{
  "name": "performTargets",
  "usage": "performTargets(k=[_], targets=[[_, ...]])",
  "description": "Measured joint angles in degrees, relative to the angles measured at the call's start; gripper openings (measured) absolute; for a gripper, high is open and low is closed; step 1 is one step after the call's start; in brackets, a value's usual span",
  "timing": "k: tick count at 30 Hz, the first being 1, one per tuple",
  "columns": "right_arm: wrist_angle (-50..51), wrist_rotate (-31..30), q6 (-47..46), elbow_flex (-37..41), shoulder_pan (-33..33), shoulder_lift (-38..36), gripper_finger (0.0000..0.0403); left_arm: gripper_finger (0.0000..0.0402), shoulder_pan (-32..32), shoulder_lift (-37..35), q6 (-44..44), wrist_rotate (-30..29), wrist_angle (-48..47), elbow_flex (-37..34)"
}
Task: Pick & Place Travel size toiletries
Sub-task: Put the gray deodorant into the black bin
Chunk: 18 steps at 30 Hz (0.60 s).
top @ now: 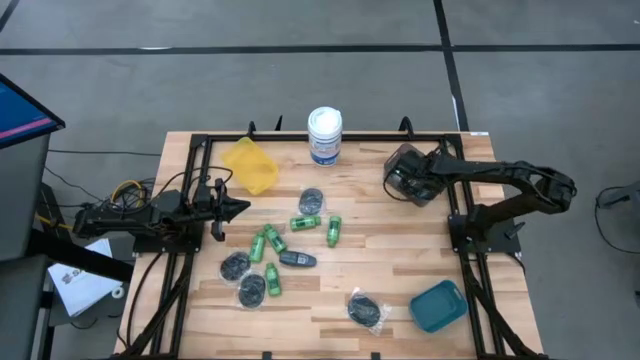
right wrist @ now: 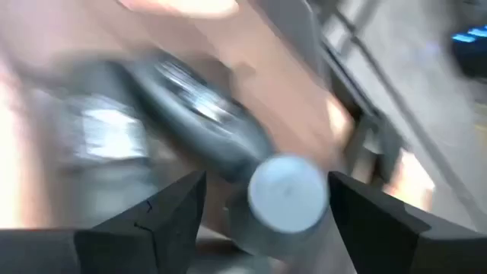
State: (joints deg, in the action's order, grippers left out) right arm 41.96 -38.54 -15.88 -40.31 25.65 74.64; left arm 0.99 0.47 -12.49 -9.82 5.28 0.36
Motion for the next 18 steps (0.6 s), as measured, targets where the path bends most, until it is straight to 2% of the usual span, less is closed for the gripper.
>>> performTargets(k=[5,10,14,18], targets=[[-7.7,8.9,-0.7,-3.3,-7.5,-3.8,0.0266,0.0002,0.0,0.0,0.0,0.0,0.1,0.0],[-21.3,13.5,0.4,-5.9,-18.3,-5.0,0.0266,0.0002,0.0,0.0,0.0,0.0,0.4,0.0],[-29.9,13.7,2.8,-7.5,-26.5,-1.8,0.0266,0.0002,0.0,0.0,0.0,0.0,0.4,0.0],[-36.7,13.8,6.6,-10.0,-32.9,5.6,0.0266,0.0002,0.0,0.0,0.0,0.0,0.5,0.0]])
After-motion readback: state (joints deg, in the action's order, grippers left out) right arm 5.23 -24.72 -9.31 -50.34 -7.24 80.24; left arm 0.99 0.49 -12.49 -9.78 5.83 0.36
